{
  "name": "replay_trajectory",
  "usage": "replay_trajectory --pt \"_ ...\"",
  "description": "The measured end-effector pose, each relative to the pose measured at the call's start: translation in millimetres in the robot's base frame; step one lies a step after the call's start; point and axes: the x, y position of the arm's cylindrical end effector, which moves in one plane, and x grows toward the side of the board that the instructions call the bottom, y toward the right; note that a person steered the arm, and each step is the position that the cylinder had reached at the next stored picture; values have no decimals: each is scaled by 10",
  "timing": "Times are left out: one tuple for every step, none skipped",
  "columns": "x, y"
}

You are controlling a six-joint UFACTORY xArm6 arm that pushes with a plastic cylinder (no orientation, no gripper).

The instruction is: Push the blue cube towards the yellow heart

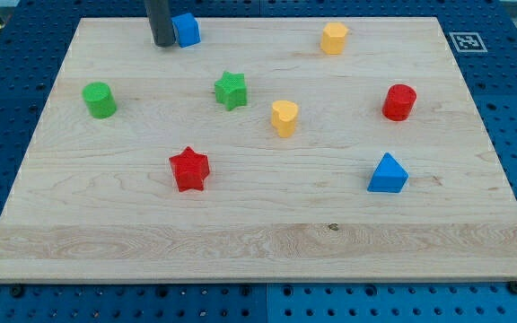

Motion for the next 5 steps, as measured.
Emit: replay_trajectory --pt "-108 -78" --pt "-333 -96" --pt "-465 395" --pt "-248 623" --pt "-63 673"
